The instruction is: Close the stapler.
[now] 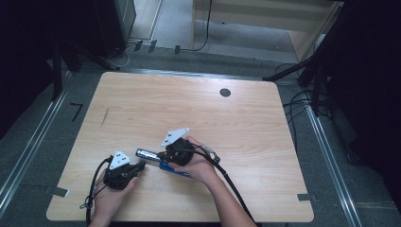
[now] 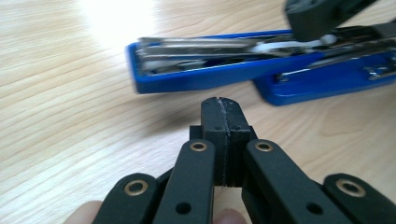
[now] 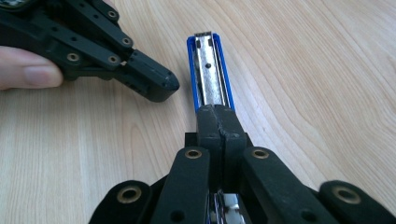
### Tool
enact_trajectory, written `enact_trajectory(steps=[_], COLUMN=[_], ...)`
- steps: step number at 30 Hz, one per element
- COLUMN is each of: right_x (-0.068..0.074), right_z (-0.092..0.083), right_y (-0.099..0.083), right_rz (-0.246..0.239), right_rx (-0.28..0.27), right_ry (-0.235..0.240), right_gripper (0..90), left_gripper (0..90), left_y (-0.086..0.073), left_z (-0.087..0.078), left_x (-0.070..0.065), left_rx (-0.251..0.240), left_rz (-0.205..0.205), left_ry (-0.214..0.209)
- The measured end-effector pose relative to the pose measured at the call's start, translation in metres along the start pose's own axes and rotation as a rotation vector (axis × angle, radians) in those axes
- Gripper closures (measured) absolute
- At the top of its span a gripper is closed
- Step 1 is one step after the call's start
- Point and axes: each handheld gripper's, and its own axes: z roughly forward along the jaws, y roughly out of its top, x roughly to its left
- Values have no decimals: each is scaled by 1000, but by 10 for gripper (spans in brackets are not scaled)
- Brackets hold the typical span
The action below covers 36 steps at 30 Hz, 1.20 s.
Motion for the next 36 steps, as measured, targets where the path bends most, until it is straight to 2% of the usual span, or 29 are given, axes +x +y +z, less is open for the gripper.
enact_trajectory(steps=[3, 16, 23, 36], right_x=[2, 1, 1, -1], right_z=[3, 9, 13, 12], right_y=[2, 4, 4, 4], right_rz=[-2, 6, 8, 11], right_rx=[13, 7, 12, 9], right_ry=[-12, -38, -38, -43], right_gripper=[900, 900, 900, 900], left_gripper=[900, 900, 900, 900], left_y=[1, 3, 6, 7], left_z=[3, 8, 11, 11], left_x=[2, 7, 6, 5], left_rx=[6, 17, 22, 15], left_rz=[-11, -39, -26, -29], left_ry=[12, 13, 19, 28])
